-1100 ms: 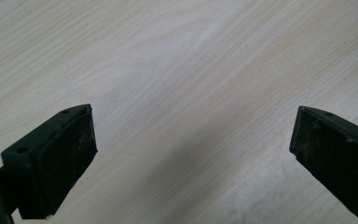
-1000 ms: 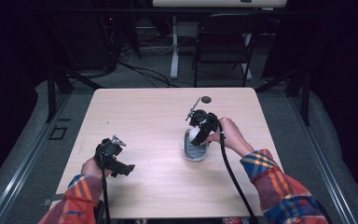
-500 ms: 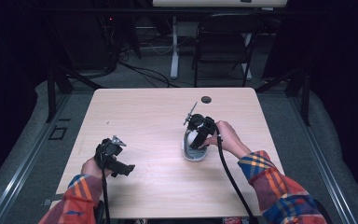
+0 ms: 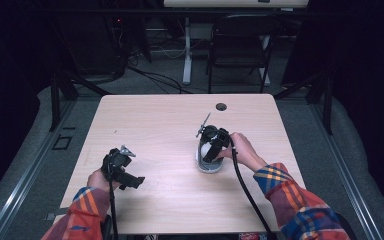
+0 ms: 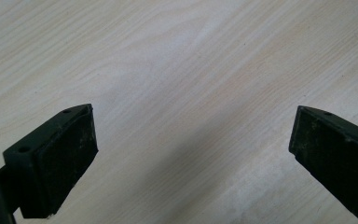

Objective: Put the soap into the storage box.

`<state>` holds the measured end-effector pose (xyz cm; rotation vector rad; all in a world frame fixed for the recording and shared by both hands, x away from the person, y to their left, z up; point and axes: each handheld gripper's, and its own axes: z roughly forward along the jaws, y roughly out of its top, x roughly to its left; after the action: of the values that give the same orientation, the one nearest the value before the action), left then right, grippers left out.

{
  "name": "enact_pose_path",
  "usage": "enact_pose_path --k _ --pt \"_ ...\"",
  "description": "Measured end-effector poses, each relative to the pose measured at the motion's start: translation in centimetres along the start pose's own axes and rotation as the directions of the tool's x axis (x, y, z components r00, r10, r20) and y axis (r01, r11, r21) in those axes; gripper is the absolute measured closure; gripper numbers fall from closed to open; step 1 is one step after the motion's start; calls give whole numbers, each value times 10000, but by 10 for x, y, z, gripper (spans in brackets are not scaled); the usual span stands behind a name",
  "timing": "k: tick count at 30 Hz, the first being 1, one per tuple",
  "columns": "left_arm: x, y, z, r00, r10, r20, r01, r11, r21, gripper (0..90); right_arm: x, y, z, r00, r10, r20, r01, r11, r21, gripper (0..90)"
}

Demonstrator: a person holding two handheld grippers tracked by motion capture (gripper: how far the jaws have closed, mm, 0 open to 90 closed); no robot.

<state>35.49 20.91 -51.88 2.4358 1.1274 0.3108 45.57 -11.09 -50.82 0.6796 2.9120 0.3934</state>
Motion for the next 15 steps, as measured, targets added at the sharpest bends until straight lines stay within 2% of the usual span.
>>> enact_pose_path --k 15 --pt "0 0 0 10000 23 20 -23 10000 72 14 -5 -5 1 9993 365 -63 -366 9993 -30 226"
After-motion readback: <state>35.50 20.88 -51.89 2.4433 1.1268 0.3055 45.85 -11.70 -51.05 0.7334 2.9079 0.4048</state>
